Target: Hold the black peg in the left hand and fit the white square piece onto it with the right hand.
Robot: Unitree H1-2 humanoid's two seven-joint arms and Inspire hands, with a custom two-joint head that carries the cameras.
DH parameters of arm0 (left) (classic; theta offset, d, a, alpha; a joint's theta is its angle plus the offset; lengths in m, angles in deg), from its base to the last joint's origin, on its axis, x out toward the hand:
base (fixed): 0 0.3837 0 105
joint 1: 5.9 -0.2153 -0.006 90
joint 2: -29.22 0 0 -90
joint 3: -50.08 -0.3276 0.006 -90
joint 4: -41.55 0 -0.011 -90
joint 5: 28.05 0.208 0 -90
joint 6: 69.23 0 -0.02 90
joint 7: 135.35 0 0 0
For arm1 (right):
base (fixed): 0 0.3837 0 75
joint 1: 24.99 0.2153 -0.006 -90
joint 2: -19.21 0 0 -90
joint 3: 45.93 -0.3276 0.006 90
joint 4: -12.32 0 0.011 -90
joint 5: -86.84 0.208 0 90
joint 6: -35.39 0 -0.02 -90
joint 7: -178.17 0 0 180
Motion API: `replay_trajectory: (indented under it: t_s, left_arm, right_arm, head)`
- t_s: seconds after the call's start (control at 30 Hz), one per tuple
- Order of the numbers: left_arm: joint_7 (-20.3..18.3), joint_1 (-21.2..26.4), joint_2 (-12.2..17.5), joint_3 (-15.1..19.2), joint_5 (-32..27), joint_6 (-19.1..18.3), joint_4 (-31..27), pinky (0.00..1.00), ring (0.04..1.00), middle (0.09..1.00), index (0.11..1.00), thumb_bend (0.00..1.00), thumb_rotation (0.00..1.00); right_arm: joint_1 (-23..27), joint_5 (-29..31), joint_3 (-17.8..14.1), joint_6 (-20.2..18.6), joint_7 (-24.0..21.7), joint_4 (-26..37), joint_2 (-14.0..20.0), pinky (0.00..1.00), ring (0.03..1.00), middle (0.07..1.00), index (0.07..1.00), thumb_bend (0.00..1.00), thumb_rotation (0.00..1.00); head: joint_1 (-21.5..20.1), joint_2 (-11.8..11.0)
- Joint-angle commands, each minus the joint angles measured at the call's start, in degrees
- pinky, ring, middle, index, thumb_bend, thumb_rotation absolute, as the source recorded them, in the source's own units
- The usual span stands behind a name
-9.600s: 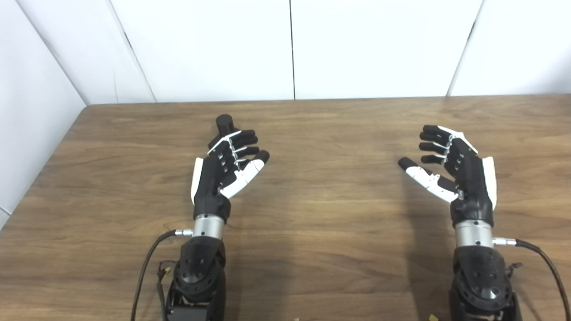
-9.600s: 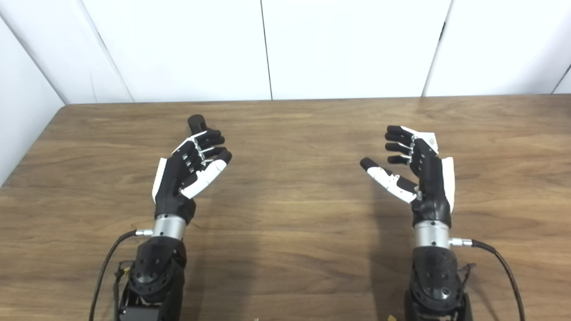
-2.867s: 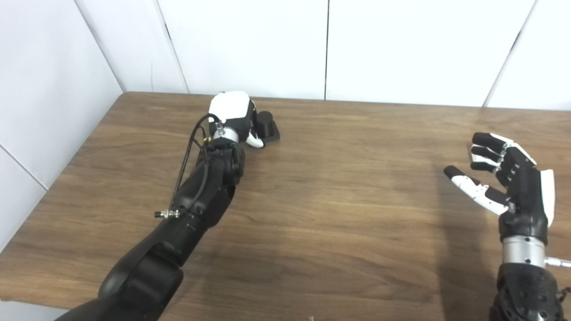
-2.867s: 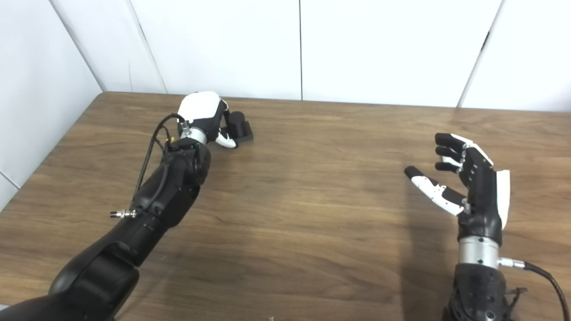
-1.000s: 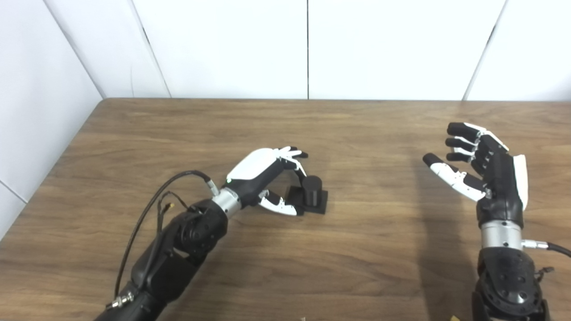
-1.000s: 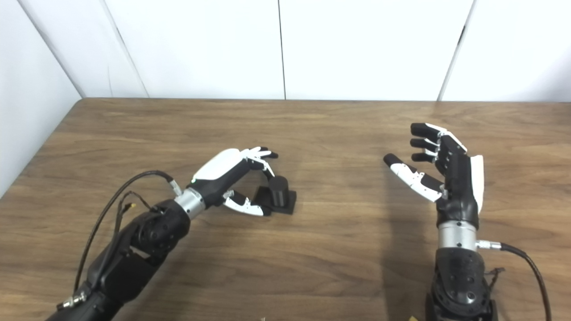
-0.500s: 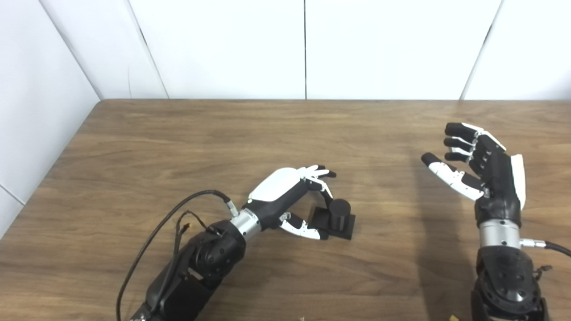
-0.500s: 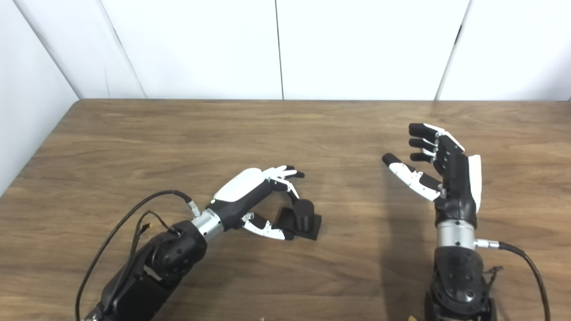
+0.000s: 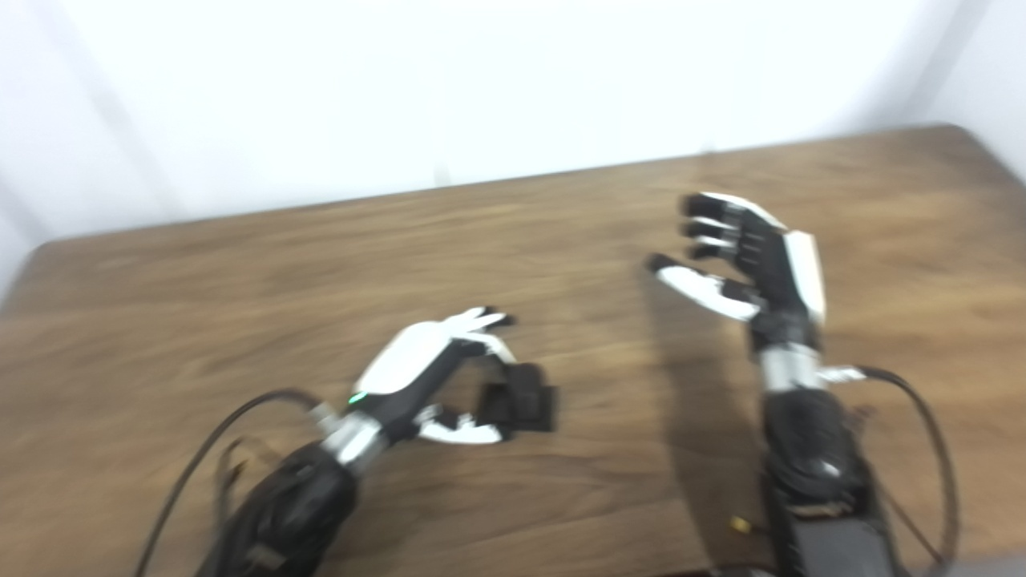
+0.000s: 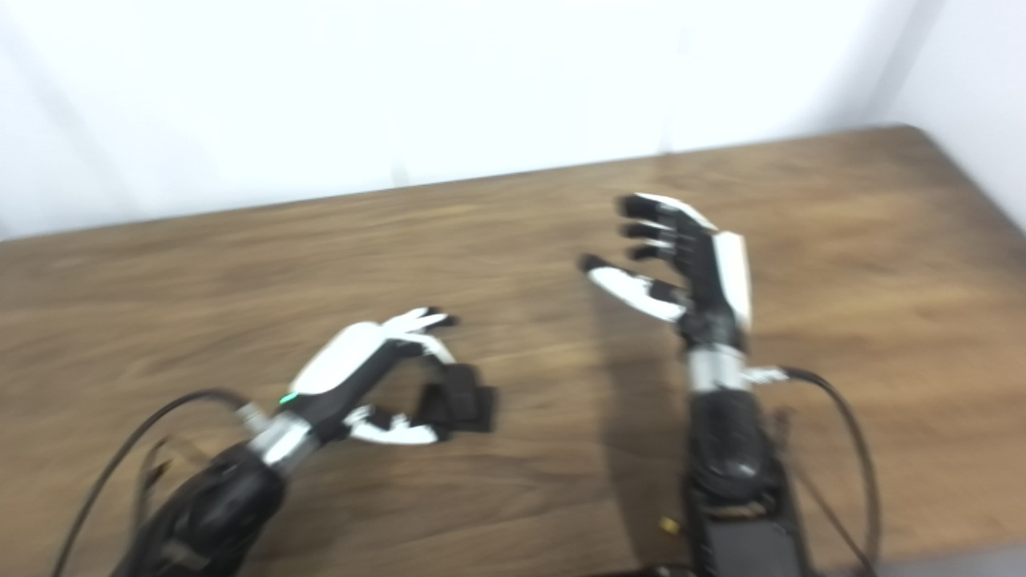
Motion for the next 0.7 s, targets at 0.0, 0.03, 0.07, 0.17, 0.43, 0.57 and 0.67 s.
replay_trajectory:
  t_s: [0.0,0.03,0.07,0.17,0.43,0.57,0.67]
  left_arm:
    - [-2.44,-0.78,2.76,0.23,0.61,0.51,0.28,0.95,0.974,0.919,0.494,0.52,0.08]
    - [-2.47,-0.77,2.96,0.34,0.47,0.77,0.45,0.95,0.974,0.919,0.494,0.52,0.08]
    - [-2.41,-0.76,3.12,0.42,0.34,1.20,0.73,0.95,0.975,0.919,0.494,0.52,0.08]
    - [-2.24,-0.82,3.28,0.64,-0.02,2.27,1.39,0.94,0.974,0.919,0.494,0.52,0.08]
    - [-2.26,-1.09,2.98,0.92,-0.13,3.15,1.82,0.93,0.971,0.917,0.494,0.52,0.08]
    - [-2.14,-1.24,3.18,1.33,-0.45,3.88,2.11,0.92,0.967,0.913,0.494,0.52,0.08]
    - [-2.24,-1.40,3.53,1.65,-0.52,4.13,2.27,0.93,0.968,0.914,0.494,0.52,0.08]
  right_arm:
    - [2.83,-0.75,-0.72,1.33,1.17,3.29,-0.04,0.64,0.718,0.726,0.689,0.67,0.22]
    - [3.10,-0.77,-1.13,1.06,1.38,3.46,0.08,0.64,0.717,0.725,0.690,0.67,0.22]
    - [3.64,-0.53,-1.81,0.86,1.54,3.59,0.47,0.63,0.712,0.723,0.688,0.67,0.22]
    - [5.49,-0.10,-3.42,0.25,1.24,4.06,2.21,0.60,0.695,0.720,0.686,0.65,0.20]
    - [11.46,-3.65,-3.29,-2.00,-2.14,3.67,9.59,0.56,0.675,0.725,0.679,0.65,0.16]
    - [15.47,-9.35,-0.43,-3.06,-5.21,0.82,15.61,0.55,0.679,0.730,0.679,0.67,0.22]
    - [19.31,-11.75,1.53,-2.57,-7.34,-2.66,19.15,0.57,0.692,0.730,0.683,0.69,0.21]
  head:
    - [-0.16,-0.01]
    - [-0.69,-0.20]
    - [-0.87,-0.29]
    - [-1.42,-0.37]
    - [-1.63,-0.31]
    - [-2.01,-0.51]
    - [-2.26,-0.61]
